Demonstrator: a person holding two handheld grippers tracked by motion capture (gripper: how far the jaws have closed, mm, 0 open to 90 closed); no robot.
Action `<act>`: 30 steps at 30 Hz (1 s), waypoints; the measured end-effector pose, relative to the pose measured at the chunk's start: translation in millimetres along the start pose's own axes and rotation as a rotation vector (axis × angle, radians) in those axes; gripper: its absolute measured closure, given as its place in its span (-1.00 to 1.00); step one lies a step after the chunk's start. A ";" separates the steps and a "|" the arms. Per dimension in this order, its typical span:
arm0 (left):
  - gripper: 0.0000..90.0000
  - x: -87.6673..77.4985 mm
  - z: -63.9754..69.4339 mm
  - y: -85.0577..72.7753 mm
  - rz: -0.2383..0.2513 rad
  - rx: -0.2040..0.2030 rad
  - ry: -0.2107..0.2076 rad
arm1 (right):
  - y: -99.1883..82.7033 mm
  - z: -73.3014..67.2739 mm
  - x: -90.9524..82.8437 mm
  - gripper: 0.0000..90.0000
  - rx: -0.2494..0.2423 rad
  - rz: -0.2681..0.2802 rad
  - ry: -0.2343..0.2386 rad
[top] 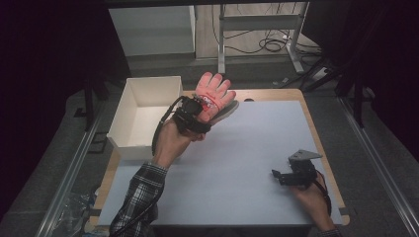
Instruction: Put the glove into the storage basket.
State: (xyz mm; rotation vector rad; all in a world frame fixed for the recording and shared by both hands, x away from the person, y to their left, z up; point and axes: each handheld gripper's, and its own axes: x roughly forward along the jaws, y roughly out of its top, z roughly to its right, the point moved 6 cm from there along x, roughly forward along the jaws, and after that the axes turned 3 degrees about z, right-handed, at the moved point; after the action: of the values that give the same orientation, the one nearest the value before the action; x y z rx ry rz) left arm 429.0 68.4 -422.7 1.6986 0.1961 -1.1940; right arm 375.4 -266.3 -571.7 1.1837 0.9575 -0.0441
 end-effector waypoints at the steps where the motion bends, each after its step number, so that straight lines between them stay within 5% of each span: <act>1: 0.01 -1.8 -2.4 0.8 0.004 -0.008 0.006 | 0.0 0.0 0.0 -0.64 0.000 0.000 0.000; 17: 0.01 -30.9 -51.6 -0.5 0.029 -0.112 0.090 | 0.0 0.0 0.0 -0.64 0.000 0.000 0.000; 30: -0.01 -45.3 -100.1 -22.5 0.027 -0.220 0.189 | 0.0 0.2 0.0 -0.64 -0.002 0.002 -0.002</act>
State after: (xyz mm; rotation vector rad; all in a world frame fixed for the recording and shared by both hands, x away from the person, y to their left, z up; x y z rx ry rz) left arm 454.2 175.6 -401.3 1.6127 0.4046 -0.9541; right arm 375.5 -266.4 -571.7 1.1825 0.9548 -0.0430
